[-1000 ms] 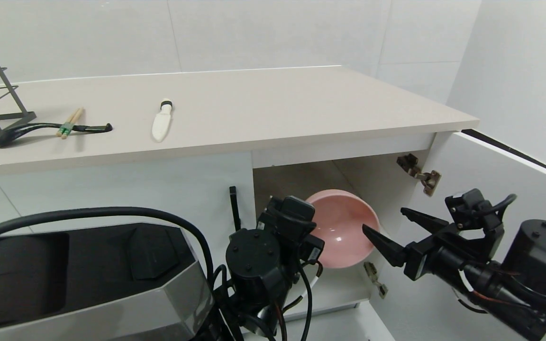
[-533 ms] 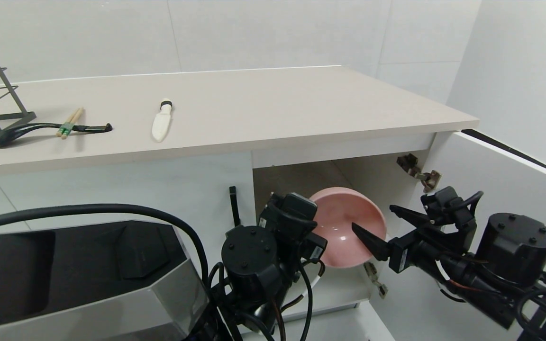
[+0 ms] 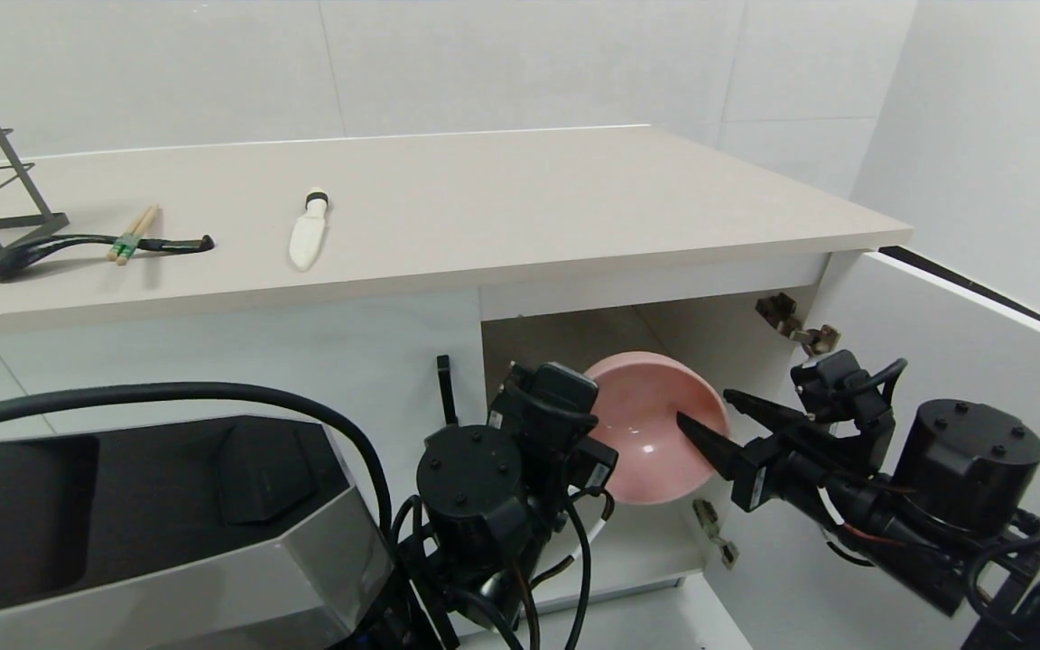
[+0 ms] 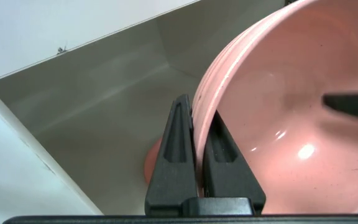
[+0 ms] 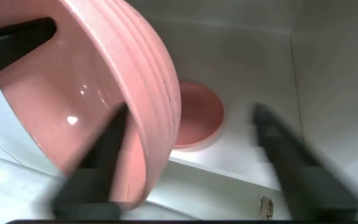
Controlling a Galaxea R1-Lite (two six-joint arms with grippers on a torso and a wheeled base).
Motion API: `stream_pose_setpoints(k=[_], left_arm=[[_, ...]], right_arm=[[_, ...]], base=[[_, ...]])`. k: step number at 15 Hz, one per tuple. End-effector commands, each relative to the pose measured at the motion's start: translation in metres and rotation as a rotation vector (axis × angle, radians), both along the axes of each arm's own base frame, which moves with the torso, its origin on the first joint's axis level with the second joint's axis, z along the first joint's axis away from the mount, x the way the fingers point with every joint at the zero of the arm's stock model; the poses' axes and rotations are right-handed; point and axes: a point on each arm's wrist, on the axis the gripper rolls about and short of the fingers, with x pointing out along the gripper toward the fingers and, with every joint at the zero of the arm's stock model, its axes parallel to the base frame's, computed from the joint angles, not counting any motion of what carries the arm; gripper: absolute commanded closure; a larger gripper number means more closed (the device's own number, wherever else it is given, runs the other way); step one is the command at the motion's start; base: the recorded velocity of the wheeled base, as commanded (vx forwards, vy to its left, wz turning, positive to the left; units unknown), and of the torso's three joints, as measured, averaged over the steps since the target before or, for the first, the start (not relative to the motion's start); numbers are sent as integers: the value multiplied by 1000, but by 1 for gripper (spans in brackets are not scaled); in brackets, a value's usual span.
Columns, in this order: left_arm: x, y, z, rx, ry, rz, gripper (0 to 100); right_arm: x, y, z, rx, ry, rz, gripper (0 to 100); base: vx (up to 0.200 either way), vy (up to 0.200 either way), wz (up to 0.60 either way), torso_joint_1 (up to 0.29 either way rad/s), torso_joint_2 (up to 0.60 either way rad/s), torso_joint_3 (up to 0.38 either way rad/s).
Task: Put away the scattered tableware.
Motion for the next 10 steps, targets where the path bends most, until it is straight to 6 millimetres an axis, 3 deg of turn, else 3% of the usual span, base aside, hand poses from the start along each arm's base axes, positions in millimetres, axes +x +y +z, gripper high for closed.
stream_pose_setpoints(k=[1, 4, 5, 9, 10], left_arm=[[0, 0, -1, 0, 0, 0, 100], [-1, 0, -3, 4, 6, -6, 100], [-2, -1, -3, 6, 6, -15, 0], [-11, 1, 3, 8, 3, -61, 0], [-23, 4, 3, 19, 17, -106, 0]], right_arm=[[-6, 5, -1, -5, 8, 27, 100], [-13, 16, -1, -5, 8, 79, 100], [-13, 16, -1, -4, 7, 79, 100], [-4, 4, -3, -7, 14, 19, 100], [1, -1, -9, -17, 34, -5, 100]], base=[[0, 0, 0, 0, 0, 0], [0, 0, 0, 0, 0, 0], [0, 0, 0, 0, 0, 0], [0, 0, 0, 0, 0, 0], [0, 0, 0, 0, 0, 0]])
